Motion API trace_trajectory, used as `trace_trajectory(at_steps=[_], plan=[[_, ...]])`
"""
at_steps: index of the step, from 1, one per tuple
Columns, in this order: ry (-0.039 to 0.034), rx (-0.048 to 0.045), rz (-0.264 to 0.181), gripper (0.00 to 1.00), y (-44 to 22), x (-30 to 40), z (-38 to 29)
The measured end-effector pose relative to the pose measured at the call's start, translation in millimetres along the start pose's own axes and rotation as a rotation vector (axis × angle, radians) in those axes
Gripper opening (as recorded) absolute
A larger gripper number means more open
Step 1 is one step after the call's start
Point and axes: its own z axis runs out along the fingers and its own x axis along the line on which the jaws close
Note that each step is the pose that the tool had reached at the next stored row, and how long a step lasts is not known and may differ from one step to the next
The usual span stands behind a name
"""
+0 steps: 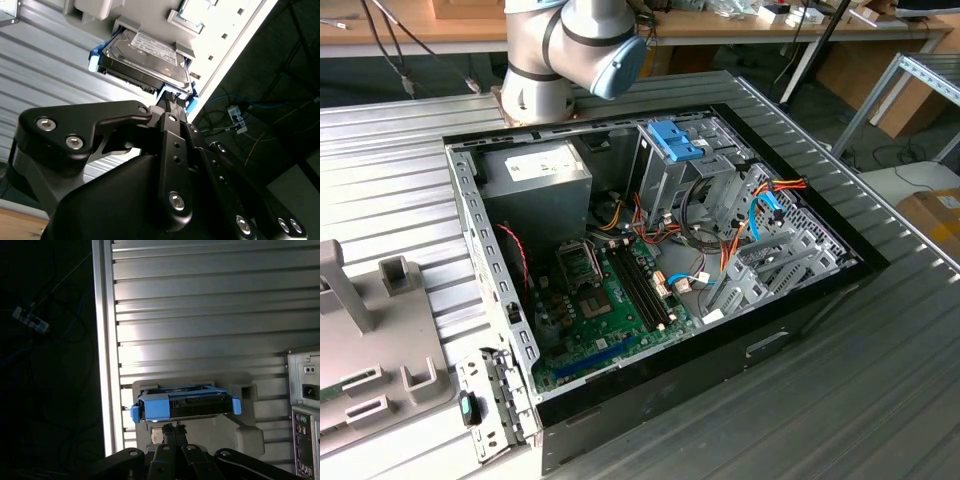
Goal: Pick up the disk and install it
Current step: 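Reach for the disk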
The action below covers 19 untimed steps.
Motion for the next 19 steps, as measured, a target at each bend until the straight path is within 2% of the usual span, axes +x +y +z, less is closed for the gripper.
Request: trace_trajectory(at_steps=[7, 10, 11, 14, 19], plan=[[0.0, 0.0, 0.0, 0.11, 0.3, 1.4, 2.7], [0.0001, 0.0001, 0.0, 0.11, 1.3, 7.4, 4.0], [0.0002, 0.0001, 0.0, 0.11, 2.1, 8.0, 6.4], [0.0, 0.0, 0.0, 0.11, 3.8, 8.2, 10.0], [0.0001, 0.0, 0.0, 0.11, 5.7, 8.3, 10.5]])
